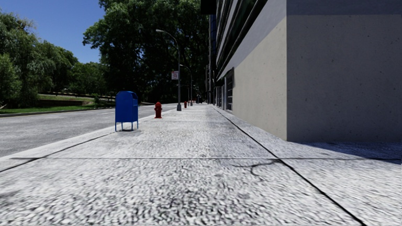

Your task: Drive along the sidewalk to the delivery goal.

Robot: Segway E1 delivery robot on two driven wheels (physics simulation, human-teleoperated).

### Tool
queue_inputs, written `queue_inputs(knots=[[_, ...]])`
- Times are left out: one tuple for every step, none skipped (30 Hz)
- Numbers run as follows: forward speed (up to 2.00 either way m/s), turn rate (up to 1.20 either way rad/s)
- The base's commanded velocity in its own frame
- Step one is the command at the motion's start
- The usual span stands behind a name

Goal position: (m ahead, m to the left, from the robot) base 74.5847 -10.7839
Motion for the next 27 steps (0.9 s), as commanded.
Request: queue_inputs(knots=[[2.0, 0.0], [2.0, 0.0], [2.0, 0.0], [2.0, 0.0], [2.0, 0.0], [2.0, 0.0], [2.0, 0.0], [2.0, 0.0], [2.0, 0.0], [2.0, 0.0], [2.0, 0.0], [2.0, 0.0], [2.0, 0.0], [2.0, 0.0], [2.0, 0.0], [2.0, 0.0], [2.0, 0.0], [2.0, 0.0], [2.0, 0.0], [2.0, 0.0], [2.0, 0.0], [2.0, 0.0], [2.0, 0.0], [2.0, 0.0], [2.0, 0.0], [2.0, 0.0], [2.0, 0.0]])
